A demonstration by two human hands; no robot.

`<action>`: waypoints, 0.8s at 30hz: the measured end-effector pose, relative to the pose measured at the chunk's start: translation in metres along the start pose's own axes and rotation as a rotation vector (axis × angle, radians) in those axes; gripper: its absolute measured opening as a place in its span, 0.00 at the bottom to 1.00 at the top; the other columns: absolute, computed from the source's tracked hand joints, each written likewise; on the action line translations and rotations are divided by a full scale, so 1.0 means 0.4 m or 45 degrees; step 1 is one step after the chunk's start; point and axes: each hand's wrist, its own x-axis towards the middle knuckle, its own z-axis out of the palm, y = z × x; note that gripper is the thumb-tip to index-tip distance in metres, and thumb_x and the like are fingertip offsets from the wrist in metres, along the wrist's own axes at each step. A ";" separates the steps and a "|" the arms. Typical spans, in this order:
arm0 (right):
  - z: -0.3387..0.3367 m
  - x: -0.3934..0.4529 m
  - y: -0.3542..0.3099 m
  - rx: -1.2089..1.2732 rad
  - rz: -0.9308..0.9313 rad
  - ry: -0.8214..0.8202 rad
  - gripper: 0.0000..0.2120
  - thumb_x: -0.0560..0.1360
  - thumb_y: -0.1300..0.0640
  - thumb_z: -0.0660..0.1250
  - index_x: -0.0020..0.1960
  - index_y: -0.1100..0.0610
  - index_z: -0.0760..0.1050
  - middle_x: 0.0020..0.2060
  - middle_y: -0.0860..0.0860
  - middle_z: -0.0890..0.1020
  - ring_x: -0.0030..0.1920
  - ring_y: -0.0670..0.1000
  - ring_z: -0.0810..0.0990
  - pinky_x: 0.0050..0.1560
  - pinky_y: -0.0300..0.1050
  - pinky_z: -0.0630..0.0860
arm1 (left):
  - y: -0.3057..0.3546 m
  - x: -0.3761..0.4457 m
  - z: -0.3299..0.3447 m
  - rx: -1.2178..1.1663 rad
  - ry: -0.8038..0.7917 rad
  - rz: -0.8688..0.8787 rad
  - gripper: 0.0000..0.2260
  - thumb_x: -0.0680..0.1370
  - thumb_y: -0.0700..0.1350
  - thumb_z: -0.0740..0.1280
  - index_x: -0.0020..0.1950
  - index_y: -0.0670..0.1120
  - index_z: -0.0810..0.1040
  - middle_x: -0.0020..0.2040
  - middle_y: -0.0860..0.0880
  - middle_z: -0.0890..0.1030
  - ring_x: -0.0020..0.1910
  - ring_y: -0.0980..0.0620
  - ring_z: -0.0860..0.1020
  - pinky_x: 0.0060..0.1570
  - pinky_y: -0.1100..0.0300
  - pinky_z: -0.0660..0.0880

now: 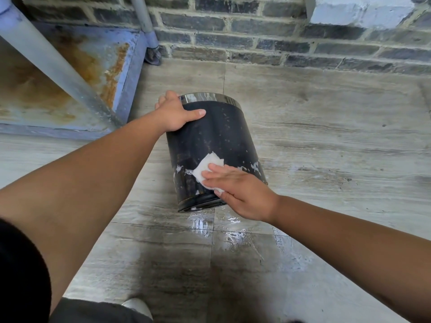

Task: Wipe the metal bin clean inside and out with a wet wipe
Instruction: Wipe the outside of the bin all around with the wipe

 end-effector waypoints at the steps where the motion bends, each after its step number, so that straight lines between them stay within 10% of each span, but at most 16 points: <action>1: 0.001 0.000 -0.006 0.004 -0.016 -0.012 0.16 0.79 0.65 0.62 0.66 0.62 0.75 0.66 0.55 0.77 0.73 0.50 0.64 0.75 0.42 0.56 | 0.001 0.000 0.000 0.001 0.002 -0.003 0.47 0.64 0.71 0.70 0.71 0.43 0.59 0.69 0.43 0.64 0.68 0.42 0.65 0.66 0.46 0.66; 9: -0.023 0.029 -0.074 0.675 0.316 0.087 0.11 0.80 0.58 0.60 0.49 0.60 0.81 0.38 0.50 0.84 0.41 0.52 0.82 0.47 0.47 0.78 | 0.015 -0.017 0.005 0.037 0.030 0.024 0.43 0.66 0.71 0.68 0.70 0.45 0.60 0.67 0.43 0.64 0.67 0.42 0.64 0.64 0.48 0.66; 16: -0.146 0.118 -0.016 2.091 0.792 0.635 0.12 0.78 0.55 0.65 0.58 0.60 0.75 0.46 0.57 0.85 0.49 0.57 0.85 0.46 0.54 0.83 | 0.048 -0.042 -0.005 0.025 0.018 0.177 0.31 0.70 0.66 0.67 0.68 0.54 0.64 0.58 0.47 0.63 0.60 0.44 0.63 0.56 0.53 0.64; 21: -0.152 0.134 0.004 1.742 0.676 0.738 0.07 0.76 0.64 0.67 0.52 0.57 0.75 0.45 0.56 0.84 0.46 0.56 0.84 0.43 0.52 0.81 | 0.069 -0.059 -0.016 0.064 -0.018 0.434 0.28 0.68 0.61 0.67 0.67 0.59 0.67 0.58 0.48 0.65 0.62 0.43 0.65 0.65 0.46 0.66; 24: -0.132 0.132 0.018 0.908 0.598 0.885 0.04 0.77 0.57 0.64 0.48 0.50 0.70 0.42 0.48 0.78 0.43 0.47 0.77 0.46 0.47 0.74 | 0.088 -0.066 -0.009 0.068 0.008 0.530 0.29 0.67 0.63 0.65 0.68 0.60 0.69 0.59 0.50 0.66 0.65 0.44 0.66 0.67 0.43 0.64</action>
